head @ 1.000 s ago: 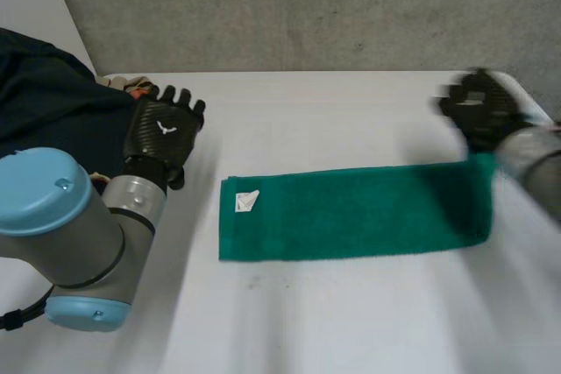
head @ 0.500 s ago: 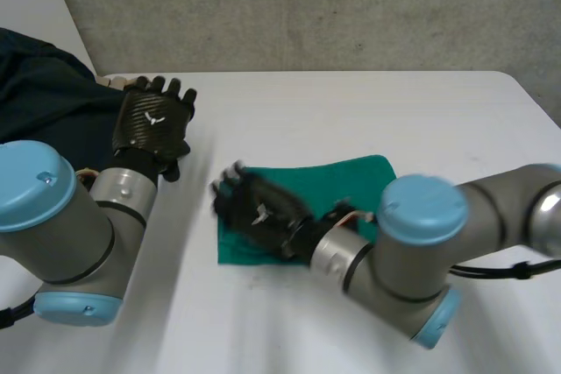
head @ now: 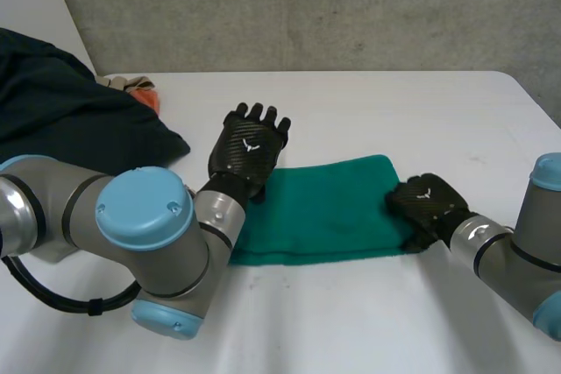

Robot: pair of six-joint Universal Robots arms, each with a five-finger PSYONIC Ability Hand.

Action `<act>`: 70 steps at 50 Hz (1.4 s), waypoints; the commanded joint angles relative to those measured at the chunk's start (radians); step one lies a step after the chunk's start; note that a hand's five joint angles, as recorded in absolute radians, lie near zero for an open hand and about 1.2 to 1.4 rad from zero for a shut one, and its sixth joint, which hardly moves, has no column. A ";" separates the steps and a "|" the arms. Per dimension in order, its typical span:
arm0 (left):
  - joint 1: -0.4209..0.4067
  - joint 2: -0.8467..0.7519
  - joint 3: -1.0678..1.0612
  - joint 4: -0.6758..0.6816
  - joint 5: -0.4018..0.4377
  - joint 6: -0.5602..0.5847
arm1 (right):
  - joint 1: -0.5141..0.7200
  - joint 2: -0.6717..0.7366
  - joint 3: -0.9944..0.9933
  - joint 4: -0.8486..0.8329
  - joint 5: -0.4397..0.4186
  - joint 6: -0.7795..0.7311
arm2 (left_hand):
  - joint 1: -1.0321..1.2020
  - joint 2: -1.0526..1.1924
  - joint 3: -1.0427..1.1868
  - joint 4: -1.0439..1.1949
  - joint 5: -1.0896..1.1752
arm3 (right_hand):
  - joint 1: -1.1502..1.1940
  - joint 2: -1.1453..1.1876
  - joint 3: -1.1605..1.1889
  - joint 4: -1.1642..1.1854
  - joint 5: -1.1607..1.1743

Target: Fold the laundry.

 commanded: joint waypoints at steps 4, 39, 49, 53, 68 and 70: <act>0.056 0.118 -0.104 -0.069 -0.006 -0.003 | 0.041 0.031 -0.098 -0.013 0.115 -0.059 | -0.017 -0.032 -0.039 -0.028 -0.050 | 0.714 0.590 0.599 0.600 0.628; -0.001 0.208 -0.028 -0.085 -0.141 -0.215 | 0.333 -0.169 -0.189 -0.001 0.161 0.559 | -0.004 -0.019 -0.027 -0.016 -0.037 | -0.508 -0.632 -0.623 -0.622 -0.594; -0.062 0.001 0.129 -0.281 -0.156 -0.295 | 0.297 0.042 -0.405 0.251 0.161 0.545 | 0.063 0.048 0.041 0.052 0.030 | -0.508 -0.632 -0.623 -0.622 -0.594; -0.061 -0.046 0.138 -0.373 -0.230 -0.291 | 0.299 0.128 -0.502 0.341 0.104 0.547 | 0.055 0.040 0.032 0.043 0.022 | -0.508 -0.632 -0.623 -0.622 -0.594; -0.021 -0.108 0.085 -0.428 -0.236 -0.250 | 0.357 0.331 -0.632 0.391 0.141 0.392 | 0.034 0.019 0.012 0.022 0.001 | -0.508 -0.632 -0.623 -0.622 -0.594; -0.007 -0.109 0.083 -0.424 -0.201 -0.235 | 0.360 0.325 -0.632 0.392 0.172 0.342 | 0.034 0.019 0.012 0.022 0.001 | -0.508 -0.632 -0.623 -0.622 -0.594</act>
